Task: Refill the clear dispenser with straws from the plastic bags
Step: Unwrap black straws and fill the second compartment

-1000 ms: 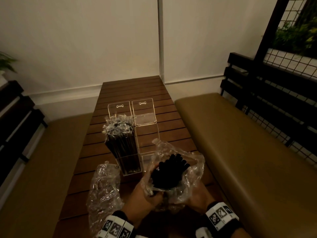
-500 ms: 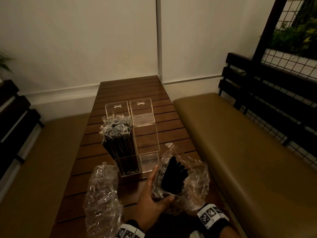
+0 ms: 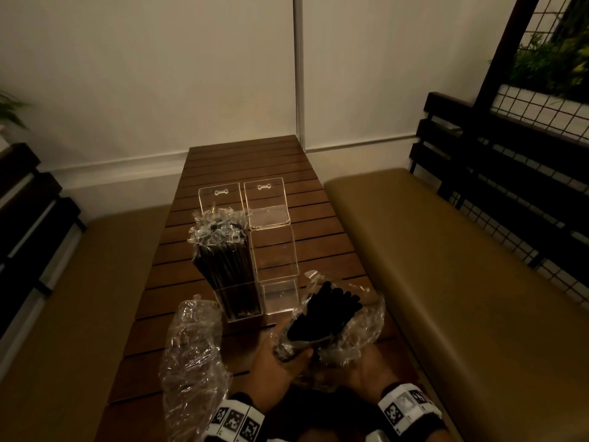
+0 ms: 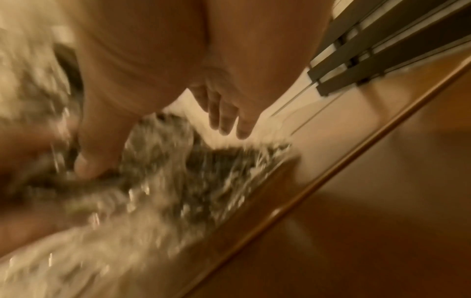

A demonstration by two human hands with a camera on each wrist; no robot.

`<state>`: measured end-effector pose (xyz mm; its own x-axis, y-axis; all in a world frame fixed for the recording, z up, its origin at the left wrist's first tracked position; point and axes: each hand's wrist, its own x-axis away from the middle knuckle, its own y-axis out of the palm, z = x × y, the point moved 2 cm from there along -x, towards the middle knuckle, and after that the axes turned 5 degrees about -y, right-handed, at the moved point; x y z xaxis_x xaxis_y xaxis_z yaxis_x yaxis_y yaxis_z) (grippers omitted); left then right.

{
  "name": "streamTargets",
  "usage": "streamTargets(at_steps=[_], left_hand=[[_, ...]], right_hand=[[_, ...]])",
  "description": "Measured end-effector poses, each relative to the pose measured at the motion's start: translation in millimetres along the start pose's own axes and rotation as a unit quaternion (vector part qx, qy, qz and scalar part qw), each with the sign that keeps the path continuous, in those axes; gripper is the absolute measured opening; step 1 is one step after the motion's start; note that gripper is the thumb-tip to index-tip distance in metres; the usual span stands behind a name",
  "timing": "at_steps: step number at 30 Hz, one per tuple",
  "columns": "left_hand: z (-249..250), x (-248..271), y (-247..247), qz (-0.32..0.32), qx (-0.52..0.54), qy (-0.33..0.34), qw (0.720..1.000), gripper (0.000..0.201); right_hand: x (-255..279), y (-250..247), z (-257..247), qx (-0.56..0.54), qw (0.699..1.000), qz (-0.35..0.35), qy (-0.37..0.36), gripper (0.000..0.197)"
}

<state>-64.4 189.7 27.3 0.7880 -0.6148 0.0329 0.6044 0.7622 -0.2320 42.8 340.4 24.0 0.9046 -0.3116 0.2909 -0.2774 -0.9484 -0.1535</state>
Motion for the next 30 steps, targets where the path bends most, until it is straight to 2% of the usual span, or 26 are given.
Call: streamTargets(at_steps=[3, 6, 8, 10, 12, 14, 15, 16, 18, 20, 22, 24, 28, 30], left_hand=[[-6, -1, -2, 0.009, 0.003, -0.002, 1.0, 0.048], [-7, -1, -2, 0.016, -0.004, 0.002, 1.0, 0.049], [-8, -2, -2, 0.019, -0.034, 0.003, 0.999, 0.051], [-9, -2, -1, 0.02, -0.082, -0.003, 0.996, 0.052], [-7, -2, -2, 0.022, -0.118, -0.002, 0.993, 0.05], [-4, 1, -2, 0.013, -0.096, -0.006, 0.995, 0.048], [-2, 2, -2, 0.011, -0.089, -0.005, 0.996, 0.046], [-2, 2, -1, 0.008, -0.094, -0.002, 0.996, 0.042], [0, 1, 0, -0.005, -0.117, -0.008, 0.993, 0.034], [1, 0, 1, -0.015, -0.134, -0.022, 0.991, 0.035], [0, -2, 1, -0.016, -0.135, -0.046, 0.99, 0.029], [2, -2, 1, -0.017, -0.17, -0.038, 0.985, 0.028], [10, -2, 1, -0.037, -0.222, -0.05, 0.973, 0.031], [9, -2, -1, -0.053, -0.154, -0.046, 0.986, 0.038]], right_hand=[[6, -19, 1, 0.072, 0.994, 0.051, -0.064, 0.066], [17, -37, -2, 0.023, 0.99, 0.108, -0.09, 0.077], [23, -50, -9, 0.008, 0.972, 0.203, -0.122, 0.063], [35, -57, -27, 0.056, 0.935, 0.308, -0.168, 0.047], [45, -49, -52, 0.124, 0.903, 0.338, -0.232, 0.04], [48, -37, -66, 0.21, 0.876, 0.32, -0.292, 0.027], [47, -32, -70, 0.237, 0.881, 0.302, -0.275, 0.014], [44, -28, -72, 0.25, 0.897, 0.275, -0.239, 0.012], [38, -25, -69, 0.256, 0.928, 0.212, -0.168, 0.059], [33, -23, -68, 0.254, 0.947, 0.165, -0.11, 0.103], [26, -22, -67, 0.242, 0.959, 0.127, -0.081, 0.12], [18, -20, -66, 0.218, 0.967, 0.098, -0.091, 0.113], [9, -14, -67, 0.185, 0.97, 0.061, -0.143, 0.074], [4, -12, -67, 0.18, 0.97, 0.053, -0.155, 0.066]])
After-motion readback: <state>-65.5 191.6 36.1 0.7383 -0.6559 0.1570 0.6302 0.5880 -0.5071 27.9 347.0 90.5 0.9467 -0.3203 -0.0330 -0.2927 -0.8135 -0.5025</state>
